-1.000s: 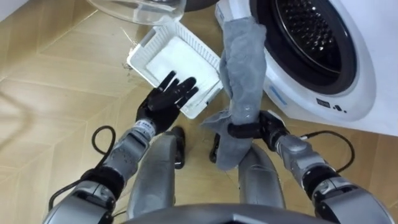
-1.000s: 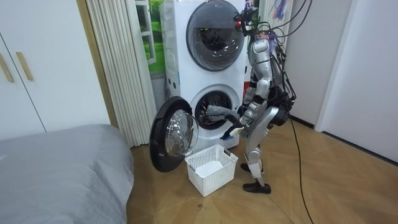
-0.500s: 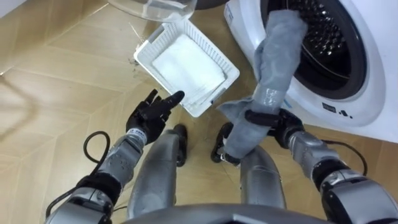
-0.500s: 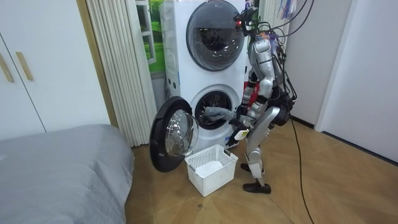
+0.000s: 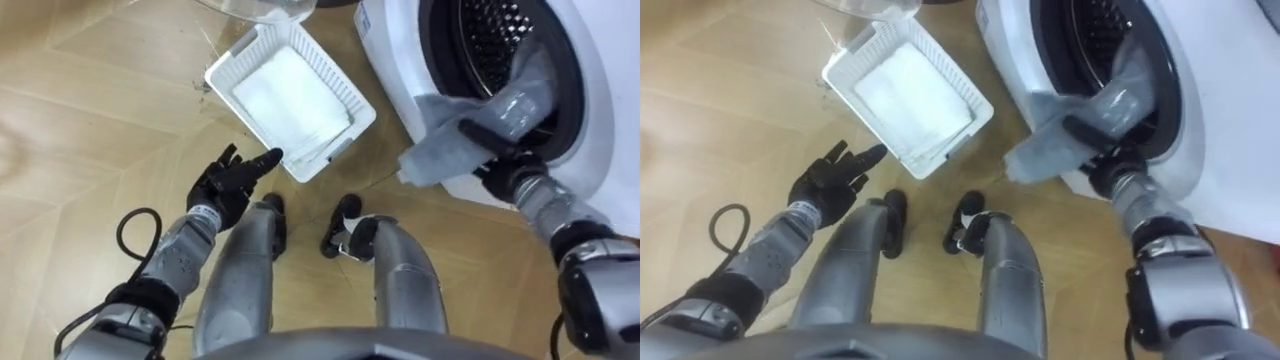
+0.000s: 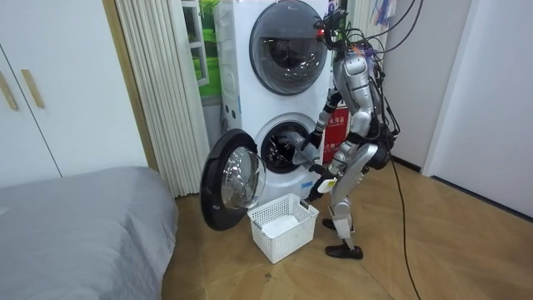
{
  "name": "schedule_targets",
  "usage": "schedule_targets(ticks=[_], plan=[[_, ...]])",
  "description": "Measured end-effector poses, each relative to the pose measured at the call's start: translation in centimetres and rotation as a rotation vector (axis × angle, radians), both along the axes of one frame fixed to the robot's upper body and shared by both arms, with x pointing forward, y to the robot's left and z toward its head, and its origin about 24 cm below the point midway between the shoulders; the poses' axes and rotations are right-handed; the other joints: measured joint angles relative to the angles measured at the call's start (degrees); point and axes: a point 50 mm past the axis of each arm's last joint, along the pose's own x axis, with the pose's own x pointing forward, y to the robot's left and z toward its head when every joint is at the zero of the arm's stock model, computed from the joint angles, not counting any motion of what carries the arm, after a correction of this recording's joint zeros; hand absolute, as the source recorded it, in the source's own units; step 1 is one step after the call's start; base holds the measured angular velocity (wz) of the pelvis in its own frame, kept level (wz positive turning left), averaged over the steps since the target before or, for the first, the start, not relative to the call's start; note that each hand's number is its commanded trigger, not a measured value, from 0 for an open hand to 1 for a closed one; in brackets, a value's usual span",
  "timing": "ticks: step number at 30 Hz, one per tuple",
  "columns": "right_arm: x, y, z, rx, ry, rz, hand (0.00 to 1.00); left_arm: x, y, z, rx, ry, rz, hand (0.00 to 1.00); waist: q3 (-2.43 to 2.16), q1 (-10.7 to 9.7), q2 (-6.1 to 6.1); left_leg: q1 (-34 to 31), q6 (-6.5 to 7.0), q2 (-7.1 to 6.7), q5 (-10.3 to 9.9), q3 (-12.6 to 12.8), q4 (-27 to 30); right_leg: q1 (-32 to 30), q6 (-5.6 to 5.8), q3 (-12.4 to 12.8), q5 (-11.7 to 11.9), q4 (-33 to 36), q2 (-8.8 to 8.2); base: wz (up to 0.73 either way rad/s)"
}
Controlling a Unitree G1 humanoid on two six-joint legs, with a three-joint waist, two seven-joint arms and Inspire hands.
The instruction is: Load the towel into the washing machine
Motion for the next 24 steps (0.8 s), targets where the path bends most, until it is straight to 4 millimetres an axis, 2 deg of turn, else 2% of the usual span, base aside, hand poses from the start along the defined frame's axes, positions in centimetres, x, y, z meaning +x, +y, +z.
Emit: schedule_targets(ticks=[3,4,7,8,9,10,15,19,22,24], plan=[[1.2,0.5,0.9,0.112,-0.039,-0.065,1.00,-0.7,0.9,0.0,0.024,0.008,0.010,0.00,-0.01,0.0,-1.51,-0.1,0.00,-0.06,0.0,0.4,0.2,-0.5,0.06,0.5,-0.2,0.7,-0.13,-0.01],[1.5,0.6,1.2,0.128,-0.049,-0.076,1.00,-0.8,1.0,0.0,0.026,0.007,0.013,0.00,0.00,-0.2,-1.61,-0.2,0.00,-0.06,0.0,0.3,0.2,-0.5,0.06,0.5,-0.2,0.7,-0.15,0.00],[3.0,1.0,2.6,0.237,-0.121,-0.140,1.00,-1.0,1.2,0.4,0.025,-0.012,0.009,0.00,0.01,-1.9,-1.90,-1.1,0.08,-0.64,0.0,0.3,1.1,-1.3,0.17,0.3,-0.5,2.0,-0.95,0.14],[3.7,1.1,3.3,0.286,-0.144,-0.169,1.00,-1.0,1.2,0.6,0.021,-0.022,0.016,0.00,-0.02,-2.7,-2.47,-1.4,0.30,-1.17,0.2,0.6,1.1,-2.0,0.29,0.6,-0.8,3.0,-1.62,0.13],[4.3,1.2,4.0,0.347,-0.166,-0.207,0.20,-0.9,1.3,0.8,0.016,-0.033,0.023,0.00,0.00,-3.4,-2.94,-1.8,0.43,-1.55,0.2,0.6,1.4,-2.7,0.45,1.0,-1.0,3.8,-2.07,0.09],[4.5,1.3,4.2,0.373,-0.174,-0.226,0.00,-0.9,1.3,0.8,0.016,-0.036,0.025,0.00,-0.01,-3.5,-3.08,-2.1,0.56,-1.63,0.2,0.7,1.6,-3.1,0.50,1.0,-1.1,4.0,-2.21,0.06],[6.1,1.4,6.1,0.494,-0.204,-0.346,0.00,-0.7,1.5,1.1,0.020,-0.038,0.075,0.00,-0.06,-4.4,-3.24,-3.9,1.47,-2.04,-0.2,1.2,3.8,-4.4,1.07,0.8,-1.5,6.1,-3.33,0.07],[6.2,0.8,6.6,0.555,-0.166,-0.469,0.00,-0.4,1.1,1.4,0.030,-0.051,0.110,0.00,-0.06,-4.7,-3.23,-4.0,2.35,-3.40,-0.3,1.4,4.6,-4.8,1.96,0.9,-2.3,8.0,-4.83,0.13],[6.5,0.6,7.1,0.579,-0.138,-0.532,0.00,-0.3,0.7,1.8,0.029,-0.084,0.136,0.00,-0.08,-6.2,-3.17,-4.5,2.96,-4.67,-0.1,1.0,4.8,-5.2,2.59,0.7,-2.9,8.9,-6.07,0.20],[6.4,0.2,7.1,0.588,-0.119,-0.586,0.00,-0.1,0.4,2.0,0.026,-0.097,0.146,0.00,-0.07,-6.3,-3.11,-4.9,3.40,-4.74,-0.4,0.7,5.5,-5.2,3.12,0.7,-3.2,9.3,-6.02,0.15]])
